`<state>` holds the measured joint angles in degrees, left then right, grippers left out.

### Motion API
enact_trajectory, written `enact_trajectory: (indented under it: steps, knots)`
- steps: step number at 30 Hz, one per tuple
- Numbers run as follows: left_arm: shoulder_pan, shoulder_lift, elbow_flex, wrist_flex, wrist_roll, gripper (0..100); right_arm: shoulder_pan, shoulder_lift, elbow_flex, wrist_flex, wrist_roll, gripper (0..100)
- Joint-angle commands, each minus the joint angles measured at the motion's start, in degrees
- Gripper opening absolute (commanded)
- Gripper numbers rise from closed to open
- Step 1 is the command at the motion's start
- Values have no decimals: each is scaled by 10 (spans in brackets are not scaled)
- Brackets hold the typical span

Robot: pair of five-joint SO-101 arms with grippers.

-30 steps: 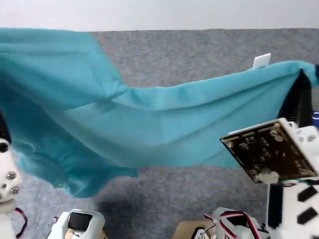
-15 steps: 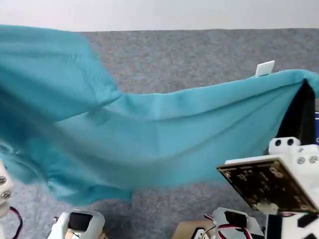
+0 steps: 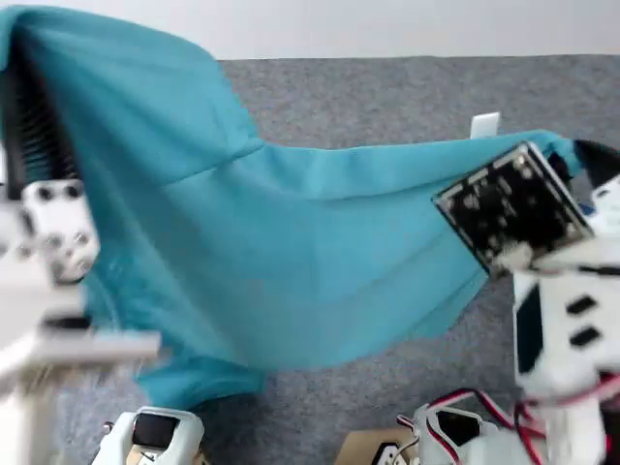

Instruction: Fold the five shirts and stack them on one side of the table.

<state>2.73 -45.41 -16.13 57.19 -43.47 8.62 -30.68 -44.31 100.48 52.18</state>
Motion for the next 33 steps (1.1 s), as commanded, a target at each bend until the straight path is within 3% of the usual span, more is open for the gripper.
enact_trajectory:
  steps: [1,4,7,18,25,33]
  knots:
    - [-1,4,68,-15,-1,3,-8,7,89,-22,3,11]
    - [1,4,141,-30,-1,3,-10,7,174,-78,3,11]
    - [-2,4,224,-95,-1,3,-10,7,269,-157,3,11]
    - [-3,19,544,-436,-2,3,-41,8,586,-513,5,11]
    - [-62,164,511,-526,0,3,-56,39,675,-666,5,11]
    - [-93,329,372,-527,0,3,-58,193,549,-712,4,11]
